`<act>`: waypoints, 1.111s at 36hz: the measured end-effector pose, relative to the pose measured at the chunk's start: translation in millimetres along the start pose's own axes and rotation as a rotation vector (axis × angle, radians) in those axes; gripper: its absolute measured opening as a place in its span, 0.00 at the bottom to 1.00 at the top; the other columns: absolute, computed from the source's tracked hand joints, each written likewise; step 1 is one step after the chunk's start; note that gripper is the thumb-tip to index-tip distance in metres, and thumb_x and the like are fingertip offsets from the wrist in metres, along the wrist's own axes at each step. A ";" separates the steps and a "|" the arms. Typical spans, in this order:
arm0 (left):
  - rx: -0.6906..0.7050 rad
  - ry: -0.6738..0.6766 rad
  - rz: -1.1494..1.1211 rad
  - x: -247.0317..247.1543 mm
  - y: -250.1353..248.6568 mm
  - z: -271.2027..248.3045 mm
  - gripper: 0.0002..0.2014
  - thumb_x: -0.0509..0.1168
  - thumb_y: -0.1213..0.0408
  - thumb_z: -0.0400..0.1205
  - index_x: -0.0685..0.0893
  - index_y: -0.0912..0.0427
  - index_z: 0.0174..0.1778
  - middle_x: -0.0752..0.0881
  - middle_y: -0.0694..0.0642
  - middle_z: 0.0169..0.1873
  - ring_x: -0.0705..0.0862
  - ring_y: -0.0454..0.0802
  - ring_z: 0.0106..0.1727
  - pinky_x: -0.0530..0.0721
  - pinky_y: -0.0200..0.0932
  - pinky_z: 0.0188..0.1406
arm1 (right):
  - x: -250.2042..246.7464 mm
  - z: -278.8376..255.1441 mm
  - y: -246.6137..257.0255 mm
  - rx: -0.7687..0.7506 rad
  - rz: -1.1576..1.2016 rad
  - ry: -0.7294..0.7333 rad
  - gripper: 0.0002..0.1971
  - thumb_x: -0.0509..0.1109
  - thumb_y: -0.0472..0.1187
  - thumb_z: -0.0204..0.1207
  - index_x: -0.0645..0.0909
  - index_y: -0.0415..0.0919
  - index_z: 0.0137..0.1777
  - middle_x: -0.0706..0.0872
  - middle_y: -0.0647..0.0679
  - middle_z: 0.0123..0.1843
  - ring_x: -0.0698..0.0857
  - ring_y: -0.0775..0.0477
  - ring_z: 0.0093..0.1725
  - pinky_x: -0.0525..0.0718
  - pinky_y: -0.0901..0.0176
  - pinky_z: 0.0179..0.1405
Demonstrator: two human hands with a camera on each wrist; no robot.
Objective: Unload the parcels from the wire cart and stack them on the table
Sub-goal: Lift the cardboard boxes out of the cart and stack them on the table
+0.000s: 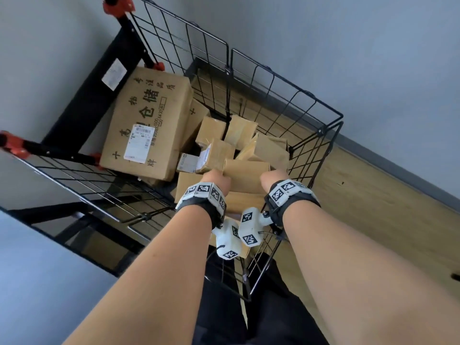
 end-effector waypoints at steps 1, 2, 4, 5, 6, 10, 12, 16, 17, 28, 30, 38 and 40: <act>0.017 -0.025 -0.020 -1.8 0.3 -5.5 0.17 0.57 0.62 0.85 0.77 0.62 0.69 0.83 0.62 0.61 0.80 0.58 0.50 0.75 0.44 0.46 | -3.2 -5.5 2.0 -0.008 0.005 -0.010 0.21 0.54 0.38 0.86 0.70 0.30 0.75 0.75 0.36 0.75 0.74 0.38 0.74 0.71 0.58 0.51; 0.036 -0.054 -0.038 -3.1 0.3 -11.3 0.16 0.56 0.62 0.85 0.80 0.62 0.66 0.83 0.62 0.60 0.79 0.57 0.48 0.75 0.44 0.45 | -5.8 -5.2 2.3 -0.042 -0.015 -0.019 0.21 0.54 0.38 0.86 0.70 0.30 0.75 0.75 0.36 0.75 0.74 0.38 0.74 0.74 0.56 0.57; 0.062 -0.120 -0.072 -6.3 -0.7 -24.5 0.16 0.56 0.61 0.85 0.82 0.61 0.63 0.84 0.61 0.58 0.81 0.58 0.49 0.76 0.43 0.44 | -14.4 -18.8 6.4 -0.065 0.008 -0.055 0.21 0.54 0.38 0.86 0.71 0.29 0.75 0.75 0.35 0.74 0.74 0.37 0.73 0.74 0.55 0.64; 0.066 -0.148 -0.093 -8.6 -1.3 -32.4 0.16 0.57 0.61 0.85 0.82 0.61 0.64 0.84 0.61 0.59 0.82 0.59 0.52 0.77 0.42 0.44 | -18.2 -25.3 7.7 -0.078 0.021 -0.064 0.21 0.55 0.39 0.86 0.71 0.29 0.74 0.76 0.35 0.74 0.75 0.37 0.73 0.74 0.54 0.65; 0.066 -0.176 -0.116 -11.3 -2.1 -39.9 0.16 0.57 0.61 0.84 0.82 0.59 0.65 0.84 0.60 0.59 0.83 0.59 0.54 0.77 0.42 0.45 | -21.6 -27.7 8.8 -0.102 0.000 -0.074 0.21 0.55 0.40 0.86 0.72 0.29 0.74 0.76 0.35 0.73 0.76 0.36 0.72 0.75 0.54 0.66; 0.070 -0.316 -0.229 -24.3 -0.7 -72.0 0.16 0.60 0.61 0.82 0.81 0.57 0.64 0.85 0.57 0.55 0.83 0.57 0.52 0.76 0.42 0.44 | -38.6 -56.9 21.8 -0.162 -0.001 -0.173 0.23 0.52 0.48 0.87 0.74 0.34 0.73 0.78 0.37 0.72 0.78 0.36 0.70 0.74 0.51 0.67; 0.047 -0.409 -0.315 -32.3 2.7 -89.0 0.13 0.62 0.60 0.80 0.81 0.55 0.59 0.83 0.54 0.49 0.80 0.54 0.47 0.76 0.42 0.44 | -46.5 -73.3 30.1 -0.249 -0.004 -0.195 0.23 0.48 0.47 0.88 0.76 0.34 0.71 0.79 0.36 0.70 0.79 0.37 0.68 0.74 0.51 0.63; 0.009 -0.525 -0.500 -47.3 11.7 -125.9 0.10 0.63 0.63 0.78 0.79 0.53 0.54 0.83 0.53 0.48 0.80 0.52 0.45 0.76 0.43 0.42 | -56.8 -109.7 42.9 -0.423 -0.001 -0.203 0.19 0.52 0.45 0.87 0.79 0.34 0.64 0.83 0.36 0.63 0.81 0.39 0.55 0.71 0.55 0.47; 0.010 -0.549 -0.543 -50.0 14.7 -135.6 0.11 0.62 0.64 0.78 0.79 0.53 0.55 0.83 0.53 0.48 0.80 0.52 0.45 0.76 0.43 0.40 | -57.8 -118.7 44.9 -0.474 -0.022 -0.218 0.18 0.54 0.45 0.86 0.80 0.34 0.63 0.84 0.38 0.61 0.81 0.40 0.53 0.70 0.56 0.45; 0.116 -0.872 -0.840 -63.2 93.4 -237.9 0.37 0.60 0.73 0.78 0.61 0.38 0.79 0.83 0.49 0.53 0.83 0.50 0.49 0.79 0.37 0.37 | -19.5 -221.8 68.9 -0.823 0.029 -0.048 0.19 0.64 0.59 0.79 0.79 0.42 0.44 0.82 0.49 0.39 0.80 0.46 0.37 0.72 0.59 0.34; 0.113 -0.917 -0.848 -64.2 112.4 -251.7 0.35 0.60 0.73 0.77 0.65 0.38 0.78 0.84 0.49 0.50 0.84 0.50 0.49 0.79 0.38 0.40 | -4.4 -237.1 70.6 -0.823 -0.030 0.018 0.27 0.60 0.66 0.78 0.80 0.40 0.49 0.85 0.45 0.47 0.82 0.43 0.43 0.74 0.58 0.41; 0.038 -1.050 -0.920 -56.4 194.7 -283.7 0.25 0.59 0.72 0.76 0.74 0.42 0.65 0.82 0.45 0.41 0.84 0.54 0.46 0.79 0.41 0.39 | 66.5 -295.2 66.4 -0.878 -0.106 0.207 0.20 0.60 0.59 0.81 0.79 0.44 0.59 0.83 0.45 0.57 0.82 0.42 0.56 0.79 0.48 0.64; 0.007 -1.055 -0.951 -52.1 218.5 -287.4 0.23 0.58 0.72 0.75 0.74 0.43 0.61 0.84 0.49 0.48 0.85 0.55 0.46 0.82 0.42 0.39 | 90.2 -300.8 63.4 -0.888 -0.093 0.238 0.17 0.62 0.52 0.80 0.81 0.45 0.62 0.85 0.46 0.59 0.83 0.42 0.59 0.80 0.42 0.66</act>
Point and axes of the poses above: each hand's wrist, its own z-axis towards the middle knuckle, its own x-axis out of the palm, y = z × x, the point moved 1 cm from there along z, towards the middle knuckle
